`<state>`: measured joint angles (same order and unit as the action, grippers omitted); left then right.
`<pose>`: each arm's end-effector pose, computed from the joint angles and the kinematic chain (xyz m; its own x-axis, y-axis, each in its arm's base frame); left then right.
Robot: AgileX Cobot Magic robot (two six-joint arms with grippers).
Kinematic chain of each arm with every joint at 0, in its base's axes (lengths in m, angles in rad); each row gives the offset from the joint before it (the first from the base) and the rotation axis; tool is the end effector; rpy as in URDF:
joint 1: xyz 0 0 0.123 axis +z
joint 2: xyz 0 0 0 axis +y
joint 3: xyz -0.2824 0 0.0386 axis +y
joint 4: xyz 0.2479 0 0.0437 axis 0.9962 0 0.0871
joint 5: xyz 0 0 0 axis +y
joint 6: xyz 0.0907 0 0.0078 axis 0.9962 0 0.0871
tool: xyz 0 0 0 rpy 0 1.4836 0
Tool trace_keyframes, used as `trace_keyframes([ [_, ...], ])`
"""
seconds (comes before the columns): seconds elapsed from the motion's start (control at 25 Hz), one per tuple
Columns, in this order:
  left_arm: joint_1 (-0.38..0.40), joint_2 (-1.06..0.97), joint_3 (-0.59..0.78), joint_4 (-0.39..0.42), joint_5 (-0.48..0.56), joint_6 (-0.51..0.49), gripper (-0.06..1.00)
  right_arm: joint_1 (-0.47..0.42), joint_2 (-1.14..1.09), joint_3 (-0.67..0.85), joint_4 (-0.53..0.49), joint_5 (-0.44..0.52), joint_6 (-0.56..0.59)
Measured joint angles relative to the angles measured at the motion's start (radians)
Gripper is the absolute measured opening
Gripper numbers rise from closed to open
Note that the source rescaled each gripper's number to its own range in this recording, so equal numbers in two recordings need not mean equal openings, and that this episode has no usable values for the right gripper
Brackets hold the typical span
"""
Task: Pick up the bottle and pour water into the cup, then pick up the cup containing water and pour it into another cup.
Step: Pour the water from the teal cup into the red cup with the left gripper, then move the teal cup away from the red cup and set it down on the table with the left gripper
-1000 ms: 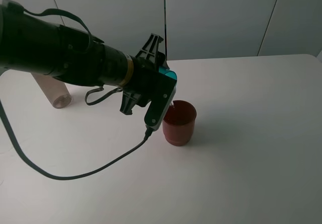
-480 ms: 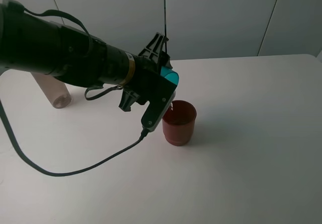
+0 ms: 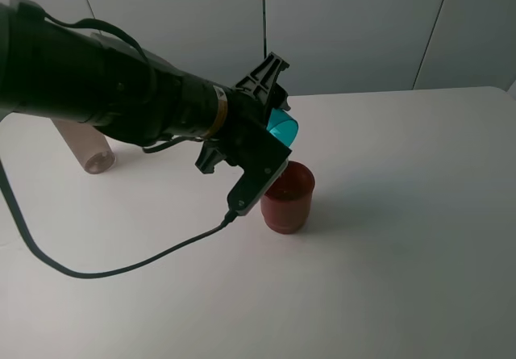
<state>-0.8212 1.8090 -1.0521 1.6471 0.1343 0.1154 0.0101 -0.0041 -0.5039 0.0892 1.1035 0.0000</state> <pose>0.2718 -0.2739 0.1946 0.7213 0.6529 0.2314 0.2848 -0.5840 0.7601 -0.0080 0.0072 0.2751 -0.4881 0.0352 -0.8721 -0.0600 0.9955 0.0738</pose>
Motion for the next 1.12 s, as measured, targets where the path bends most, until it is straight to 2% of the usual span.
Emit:
trace_keyframes([
  [0.24,0.0,0.0,-0.002,0.079,0.0,0.001,0.08,0.0,0.0,0.0,0.0,0.0,0.0],
  [0.56,-0.002,0.0,-0.005,0.094,-0.011,-0.009,0.08,0.0,0.0,0.0,0.0,0.0,0.0],
  [0.68,-0.002,0.0,-0.005,0.094,-0.011,-0.051,0.08,0.0,0.0,0.0,0.0,0.0,0.0],
  [0.8,-0.002,0.0,-0.005,0.092,-0.011,-0.195,0.08,0.0,0.0,0.0,0.0,0.0,0.0],
  [1.12,-0.002,0.0,-0.048,0.088,-0.011,-0.819,0.08,0.0,0.0,0.0,0.0,0.0,0.0],
])
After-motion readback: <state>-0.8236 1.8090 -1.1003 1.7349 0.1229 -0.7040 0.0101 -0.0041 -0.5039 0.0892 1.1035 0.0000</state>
